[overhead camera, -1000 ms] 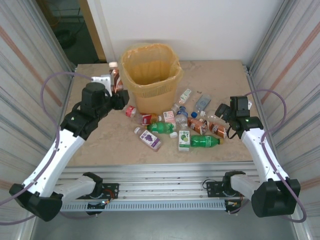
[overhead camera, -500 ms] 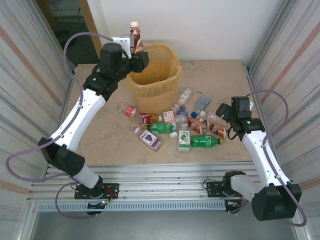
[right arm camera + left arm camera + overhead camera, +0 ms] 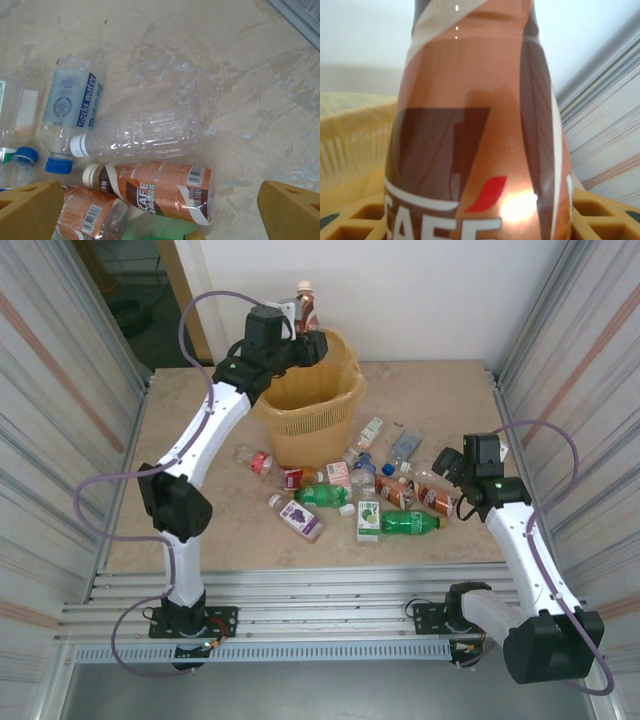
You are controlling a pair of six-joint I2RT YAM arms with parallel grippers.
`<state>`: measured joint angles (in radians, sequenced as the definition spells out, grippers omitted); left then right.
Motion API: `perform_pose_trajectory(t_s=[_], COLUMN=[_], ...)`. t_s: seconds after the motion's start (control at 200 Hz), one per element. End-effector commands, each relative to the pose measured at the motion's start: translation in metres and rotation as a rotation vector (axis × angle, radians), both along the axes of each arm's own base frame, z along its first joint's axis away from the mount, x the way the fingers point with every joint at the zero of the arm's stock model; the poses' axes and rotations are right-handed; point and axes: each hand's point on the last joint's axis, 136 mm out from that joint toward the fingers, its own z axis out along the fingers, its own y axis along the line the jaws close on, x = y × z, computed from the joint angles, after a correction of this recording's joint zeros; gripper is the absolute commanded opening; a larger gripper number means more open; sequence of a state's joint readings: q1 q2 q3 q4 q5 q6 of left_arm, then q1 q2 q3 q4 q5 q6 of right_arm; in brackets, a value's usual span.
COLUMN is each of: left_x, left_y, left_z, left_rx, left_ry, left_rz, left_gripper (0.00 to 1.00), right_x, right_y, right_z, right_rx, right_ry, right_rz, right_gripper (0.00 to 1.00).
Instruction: Put the plastic bottles in the bin
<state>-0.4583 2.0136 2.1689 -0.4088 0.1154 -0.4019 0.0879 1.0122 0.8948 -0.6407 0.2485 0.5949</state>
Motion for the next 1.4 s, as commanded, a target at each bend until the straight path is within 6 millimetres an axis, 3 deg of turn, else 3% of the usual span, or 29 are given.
perform_pose_trajectory(t_s=[0.0,0.586,0.786,1.022,1.167,1.393], left_x=[-0.003,-0.014,-0.014,-0.016,-0.02,-0.036], left_y=[-0.006,-0.025,-0.028,-0.025,-0.019,-0.001], left_z=[0.004,-0.055,-0.06,-0.039,-0.019,0.03], left_rx=[-0.045,-0.049,-0.05,-0.043,-0.036,-0.025], left_ry=[0.033,0.186,0.203,0.164,0.124,0.021], left_rz=[-0.034,-0.083,-0.093,-0.094,-0.085,-0.053], left_gripper=[0.54,0.63,0.79,0.98,0.99,0.99], right_x=[-0.004,-0.002,-0.004,0.002,0.004,0.009], right_y=[-0.005,-0.002,-0.004,-0.005,-0.003,-0.001], right_z=[0.012,0.008,0.003,0.017,0.018,0.022], right_rx=[-0.021,-0.004,-0.015,-0.032,-0.028,-0.022], right_ry=[-0.016,-0.021,-0.011,-0.044,-0.045,-0.055], right_rz=[-0.026,-0.021,-0.024,-0.015,-0.01,0.003], right_gripper=[0.98,0.98,0.98,0.98,0.98,0.98])
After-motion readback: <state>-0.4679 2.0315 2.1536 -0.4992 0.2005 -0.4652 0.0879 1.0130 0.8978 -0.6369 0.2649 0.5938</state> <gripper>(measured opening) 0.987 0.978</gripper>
